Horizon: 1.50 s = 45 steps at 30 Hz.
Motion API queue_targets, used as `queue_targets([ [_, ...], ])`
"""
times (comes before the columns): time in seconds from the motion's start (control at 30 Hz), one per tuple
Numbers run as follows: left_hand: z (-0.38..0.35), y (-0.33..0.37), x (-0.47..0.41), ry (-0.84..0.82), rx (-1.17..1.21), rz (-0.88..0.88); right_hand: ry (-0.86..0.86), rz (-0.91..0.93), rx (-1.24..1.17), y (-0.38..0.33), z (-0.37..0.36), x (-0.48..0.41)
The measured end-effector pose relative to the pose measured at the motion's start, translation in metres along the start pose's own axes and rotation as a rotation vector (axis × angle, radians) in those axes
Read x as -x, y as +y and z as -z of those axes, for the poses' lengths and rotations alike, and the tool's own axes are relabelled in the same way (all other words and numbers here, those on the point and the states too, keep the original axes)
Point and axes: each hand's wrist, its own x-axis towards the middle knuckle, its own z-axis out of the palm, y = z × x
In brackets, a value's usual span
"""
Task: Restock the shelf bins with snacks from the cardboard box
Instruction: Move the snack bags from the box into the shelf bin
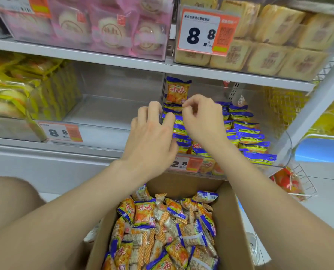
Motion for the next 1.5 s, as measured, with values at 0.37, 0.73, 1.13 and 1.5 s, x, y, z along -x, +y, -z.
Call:
queue_targets([
  [0.37, -0.037, -0.019, 0.106, -1.228, -0.225, 0.012, -0.573, 0.131, 0.166, 0.008, -0.025, 0.181],
  [0.73, -0.12, -0.031, 0.157, -1.386, -0.33, -0.288, -1.048, 0.168, 0.419, 0.062, -0.055, 0.203],
  [1.13, -0.021, -0.006, 0.079, -0.887, 0.633, 0.525, -0.894, 0.025, -0.216, 0.051, 0.003, 0.162],
  [1.5, 0.034, 0.009, 0.05, -0.47, 1.219, 0.561, -0.477, -0.196, -0.632, 0.018, 0.062, 0.13],
])
